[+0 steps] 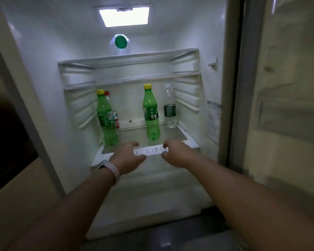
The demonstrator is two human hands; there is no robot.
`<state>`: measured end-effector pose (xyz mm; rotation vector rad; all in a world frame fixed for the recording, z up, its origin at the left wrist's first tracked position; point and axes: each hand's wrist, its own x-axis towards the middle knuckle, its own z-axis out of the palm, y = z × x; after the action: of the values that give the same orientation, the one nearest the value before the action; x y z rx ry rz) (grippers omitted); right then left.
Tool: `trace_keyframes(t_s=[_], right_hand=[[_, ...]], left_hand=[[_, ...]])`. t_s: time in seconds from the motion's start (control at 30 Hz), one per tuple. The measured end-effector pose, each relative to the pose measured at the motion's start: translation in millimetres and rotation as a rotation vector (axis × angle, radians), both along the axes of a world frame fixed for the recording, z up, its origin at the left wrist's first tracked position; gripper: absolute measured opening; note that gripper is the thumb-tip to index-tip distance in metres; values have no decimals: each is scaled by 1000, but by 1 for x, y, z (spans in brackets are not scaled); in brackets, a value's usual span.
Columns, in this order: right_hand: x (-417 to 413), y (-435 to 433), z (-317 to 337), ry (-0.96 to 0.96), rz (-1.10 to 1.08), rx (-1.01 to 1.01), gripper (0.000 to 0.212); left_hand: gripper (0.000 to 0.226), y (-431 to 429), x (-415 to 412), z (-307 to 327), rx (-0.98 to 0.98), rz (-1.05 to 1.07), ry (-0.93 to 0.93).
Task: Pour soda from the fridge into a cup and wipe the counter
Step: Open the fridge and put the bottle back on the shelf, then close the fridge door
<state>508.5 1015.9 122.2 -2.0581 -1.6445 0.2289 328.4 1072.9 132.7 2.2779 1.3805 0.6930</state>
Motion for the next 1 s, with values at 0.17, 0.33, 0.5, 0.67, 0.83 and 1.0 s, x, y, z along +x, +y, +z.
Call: trace_keyframes(t_s=[0.17,0.33,0.5,0.67,0.83,1.0], right_hand=[[-14,-36,-12,-80,76,-9,43],[-24,-77,-22,-107,120,-30,47],[-28,-124,-23,-159,135,-46,49],[-35,-176,-29,-256,169,-43,52],[-55,-233,-48,-271,158,-43,50],[-80,-299,-65,-310,171,25,45]], left_hand=[[61,-48,-23,-10,11,25,78],[65,-92,-46,-22,22,7,106],[68,-129,-66,-33,128,-30,196],[82,-173,-85,-47,228,-50,294],[91,-220,-113,-62,261,-80,289],[90,-274,-141,-80,260,-135,280]])
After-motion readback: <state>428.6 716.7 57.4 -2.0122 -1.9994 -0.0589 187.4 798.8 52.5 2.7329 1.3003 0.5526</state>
